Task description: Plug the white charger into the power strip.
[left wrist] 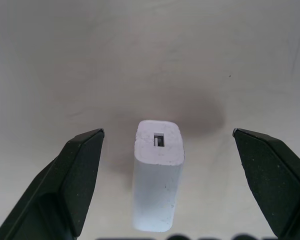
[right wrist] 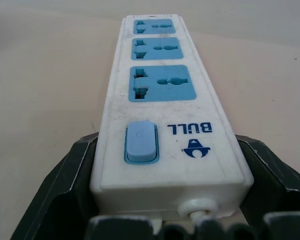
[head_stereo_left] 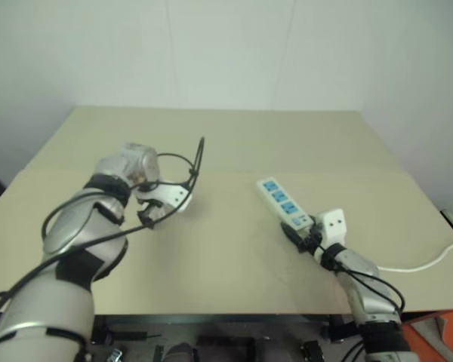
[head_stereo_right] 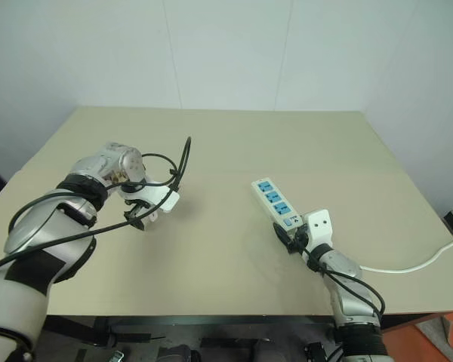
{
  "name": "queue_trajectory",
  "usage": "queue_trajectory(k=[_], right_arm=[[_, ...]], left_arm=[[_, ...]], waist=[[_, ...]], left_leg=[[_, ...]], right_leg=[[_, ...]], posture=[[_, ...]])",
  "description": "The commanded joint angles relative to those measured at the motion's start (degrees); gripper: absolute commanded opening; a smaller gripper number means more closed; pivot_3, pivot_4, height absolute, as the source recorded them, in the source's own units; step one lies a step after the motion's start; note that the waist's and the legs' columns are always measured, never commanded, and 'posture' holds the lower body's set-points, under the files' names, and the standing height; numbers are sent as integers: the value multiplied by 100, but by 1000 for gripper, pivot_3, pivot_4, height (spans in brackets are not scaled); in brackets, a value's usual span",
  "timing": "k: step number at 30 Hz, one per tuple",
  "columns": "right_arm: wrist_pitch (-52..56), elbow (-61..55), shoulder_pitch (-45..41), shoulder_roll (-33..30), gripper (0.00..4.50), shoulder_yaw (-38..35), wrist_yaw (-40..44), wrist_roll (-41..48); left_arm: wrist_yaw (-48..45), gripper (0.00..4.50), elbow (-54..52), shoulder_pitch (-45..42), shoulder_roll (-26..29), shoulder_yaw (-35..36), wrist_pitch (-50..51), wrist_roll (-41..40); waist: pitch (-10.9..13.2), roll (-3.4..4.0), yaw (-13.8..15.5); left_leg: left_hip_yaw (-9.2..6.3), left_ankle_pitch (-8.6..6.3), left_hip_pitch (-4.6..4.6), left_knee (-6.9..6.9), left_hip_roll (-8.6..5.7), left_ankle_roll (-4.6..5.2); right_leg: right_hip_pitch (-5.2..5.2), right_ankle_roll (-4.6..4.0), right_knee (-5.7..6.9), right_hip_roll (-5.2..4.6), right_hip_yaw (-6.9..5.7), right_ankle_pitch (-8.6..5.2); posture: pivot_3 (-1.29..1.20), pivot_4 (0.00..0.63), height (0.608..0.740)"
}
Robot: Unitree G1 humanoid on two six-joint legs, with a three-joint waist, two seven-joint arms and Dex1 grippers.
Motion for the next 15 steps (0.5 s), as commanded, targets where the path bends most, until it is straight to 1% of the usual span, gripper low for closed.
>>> queue_trajectory(k=[1, 4, 10, 11, 15], right_arm=[[138, -16, 33, -56, 3414, 94, 91, -19], [148, 1, 18, -56, 3414, 99, 97, -15], [166, 8, 10, -70, 3414, 98, 104, -12], [169, 2, 14, -72, 3414, 98, 105, -11], [167, 18, 8, -74, 3414, 101, 98, -16]], left_arm=[[79, 4500, 53, -168, -49, 165, -223, 84], [204, 4500, 106, -193, -53, 114, -428, 252], [307, 4500, 264, -221, -106, 136, -503, 455], [298, 4118, 279, -214, -115, 151, -525, 474], [421, 2987, 332, -183, -158, 122, -585, 623]], waist=[[0, 0, -1], [0, 0, -6], [0, 0, -4], [0, 0, -4], [0, 0, -3]], left_leg=[[0, 0, 0, 0, 0, 0], [0, 0, 1, 0, 0, 0], [0, 0, 1, 1, 0, 0], [0, 0, 1, 1, 0, 0], [1, 0, 1, 1, -1, 0]], right_leg=[[0, 0, 0, 0, 0, 0], [0, -1, 0, 0, 1, 1], [0, -1, 1, 0, 1, 1], [0, -1, 1, 0, 1, 1], [0, -1, 2, -1, 1, 1]], posture=[[0, 150, 740], [0, 150, 740], [0, 150, 740], [0, 150, 740], [0, 150, 740]])
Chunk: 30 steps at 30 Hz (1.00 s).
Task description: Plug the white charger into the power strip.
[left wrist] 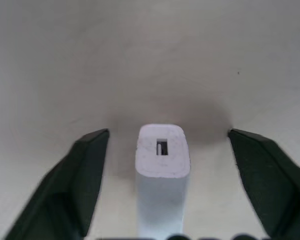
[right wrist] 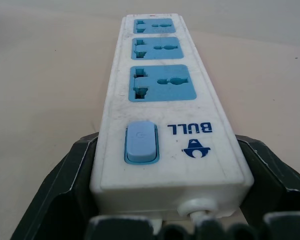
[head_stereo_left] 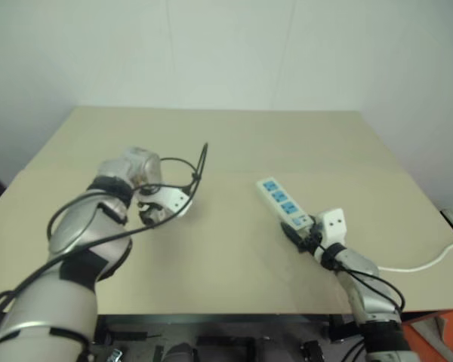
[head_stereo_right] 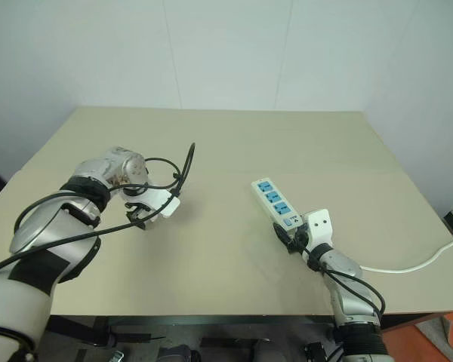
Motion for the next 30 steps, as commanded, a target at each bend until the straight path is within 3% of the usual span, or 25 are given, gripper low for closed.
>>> queue_trajectory(k=[1, 6, 13, 18, 19, 24, 27, 30], right_arm=[[121, 26, 20, -61, 3414, 95, 90, -37], [132, 31, -8, -75, 3414, 96, 99, -34], [69, 30, -13, -180, 3414, 136, 304, -5], [-11, 12, -151, -425, 3414, 210, 965, 184], [-24, 39, -250, -516, 3414, 281, 1230, 228], [-132, 243, -782, -789, 3414, 779, 2406, 267], [-288, 354, -1048, -808, 3414, 1114, 2959, 183], [-395, 460, -1400, -724, 3414, 1540, 3574, 150]], left_arm=[[230, 2690, 29, -169, -17, 4, -112, 210], [537, 1068, 101, -139, -66, -5, -64, 411], [533, 1016, 59, -240, -25, 394, -36, 153], [-1091, 1016, -206, -352, 2, 1931, -48, -1582], [-1339, 1016, -300, -342, -21, 2281, 188, -2250], [-1546, 1016, -938, 12, -88, 3337, 1616, -4742], [-1546, 1016, -1219, 272, -103, 3674, 2270, -5445], [-1546, 1016, -1914, 848, 18, 3409, 3039, -6223]], waist=[[0, 0, 1], [0, 0, 5], [0, 0, 10], [1, -1, -3], [1, -1, -9], [3, -3, -75], [3, -3, -145], [3, -2, -196]], left_leg=[[0, 0, 1, 0, -1, 0], [0, 0, 13, 0, -1, 0], [0, 0, 18, 0, 0, 0], [0, 0, -8, 4, 0, 1], [0, -1, -11, 4, 0, 3], [-3, -2, -13, 7, 0, 5], [-11, -2, -8, 9, 1, 5], [-16, -2, -4, 10, 1, 4]], right_leg=[[0, 0, 1, 0, 0, 0], [9, 4, 7, 0, 1, -2], [15, 4, 6, -1, 1, -3], [-3, -22, 0, -3, -5, 13], [-6, -27, -1, -3, -4, 17], [-12, -26, 4, -2, 0, 16], [-11, -22, 12, 1, -1, 14], [-10, -23, 17, 3, 4, 15]], posture=[[0, 150, 740], [0, 150, 740], [0, 150, 740], [0, 150, 740], [0, 150, 740], [0, 150, 740], [0, 150, 740], [0, 150, 740]])
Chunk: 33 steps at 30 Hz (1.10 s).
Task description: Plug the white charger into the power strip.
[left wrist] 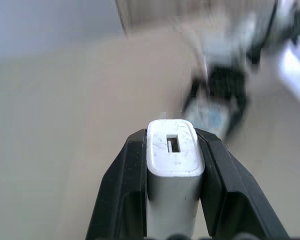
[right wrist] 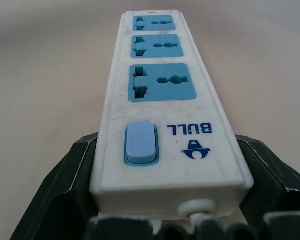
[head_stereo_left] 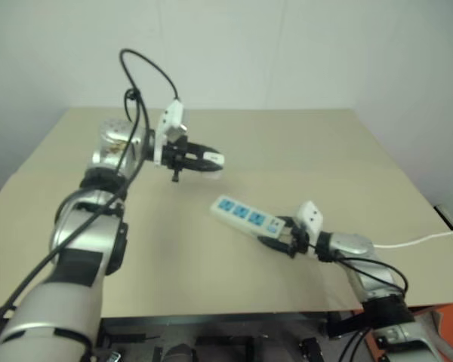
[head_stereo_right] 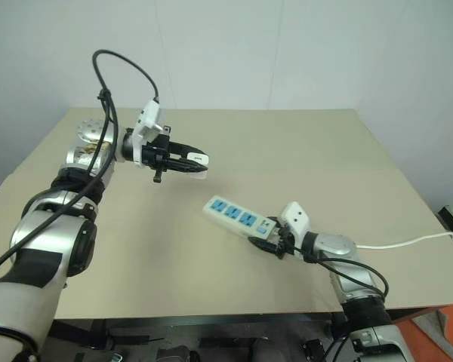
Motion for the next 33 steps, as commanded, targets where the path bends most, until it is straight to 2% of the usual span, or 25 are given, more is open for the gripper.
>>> queue_trajectory(k=[1, 5, 12, 24, 33], right_arm=[[-307, 63, -411, 86, 3414, 394, 655, -36], [-513, 570, -708, 249, 3414, 620, 794, -242], [-687, 998, -791, 333, 3414, 633, 891, -347], [-621, 890, -644, 226, 3414, 627, 933, -389], [-360, 422, -370, 70, 3414, 632, 915, -353]], left_arm=[[-24, 1016, -880, 515, 165, -232, 995, -1024], [-24, 1016, -1590, 997, 288, -543, 1812, -1819], [-24, 1016, -1691, 1456, 311, -1337, 1555, -2049], [-24, 1016, -913, 1308, -75, -2155, 934, -2254], [-24, 1016, -157, 946, -622, -2135, 623, -2106]], waist=[[0, 0, -19], [1, -1, 24], [1, -1, 84], [1, -1, 156], [1, -1, 180]], left_leg=[[-2, 0, 1, 1, 1, 0], [-6, 1, -6, 6, 3, -2], [2, 1, 0, 7, -3, -2], [4, 1, -1, 8, -4, -1], [3, 1, -5, 9, -10, -1]], right_leg=[[0, -2, 1, 1, 3, 2], [-4, -6, 4, 2, -2, 4], [4, -7, -1, -4, -2, 5], [4, -8, -2, -3, -3, 6], [5, -8, -6, -6, -4, 5]], posture=[[0, 150, 740], [0, 150, 740], [0, 150, 740], [0, 150, 740], [0, 150, 740]])
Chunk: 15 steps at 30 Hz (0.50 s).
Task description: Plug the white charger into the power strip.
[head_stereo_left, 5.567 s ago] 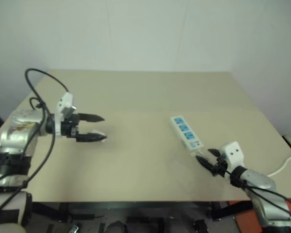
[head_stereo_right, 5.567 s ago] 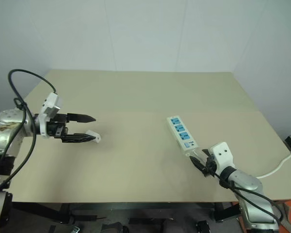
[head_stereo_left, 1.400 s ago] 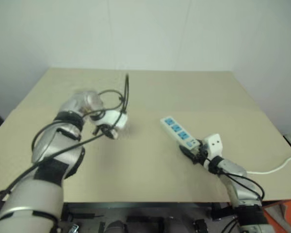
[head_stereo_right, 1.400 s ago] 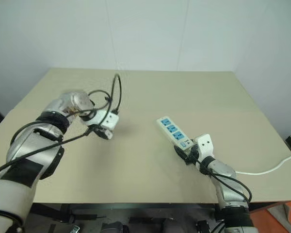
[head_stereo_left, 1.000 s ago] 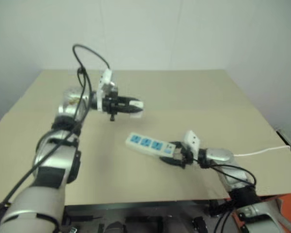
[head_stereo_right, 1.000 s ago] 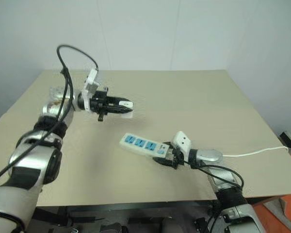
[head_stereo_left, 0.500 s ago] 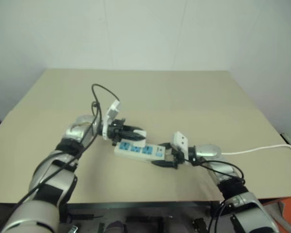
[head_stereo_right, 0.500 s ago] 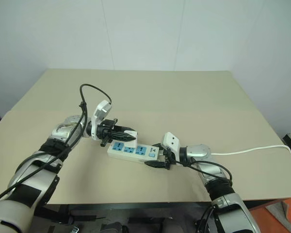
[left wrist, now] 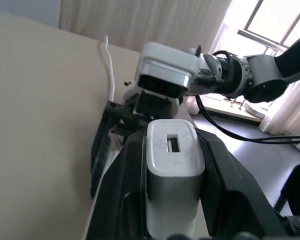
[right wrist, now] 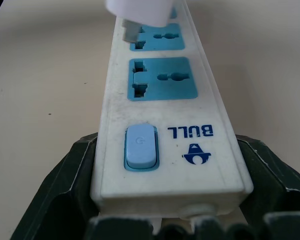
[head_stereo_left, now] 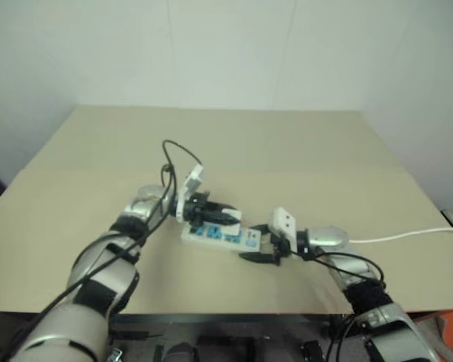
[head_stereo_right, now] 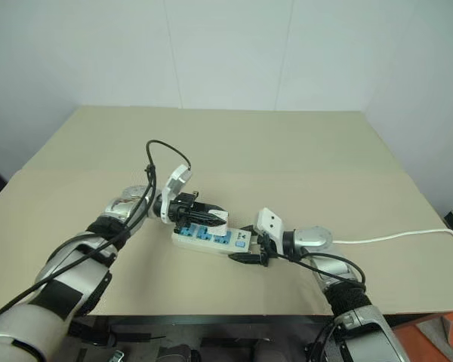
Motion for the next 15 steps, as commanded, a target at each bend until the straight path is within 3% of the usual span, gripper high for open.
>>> queue_trajectory(k=[1, 15], right_arm=[[196, -250, 102, -108, 3414, 74, 82, -36], [388, -482, 220, -72, 3414, 70, -91, -57]], left_arm=[[-26, 1016, 137, -218, -104, 50, -115, 56], [-26, 1016, 493, -188, -275, -129, -189, 293]], waist=[[0, 0, -6], [0, 0, -7]], left_leg=[[0, 0, 1, 0, 0, 0], [-3, 0, 1, 0, 1, 0]], right_leg=[[0, 0, 0, 0, 0, 0], [0, 0, 0, 2, -1, 0]], posture=[[0, 150, 740], [0, 150, 740]])
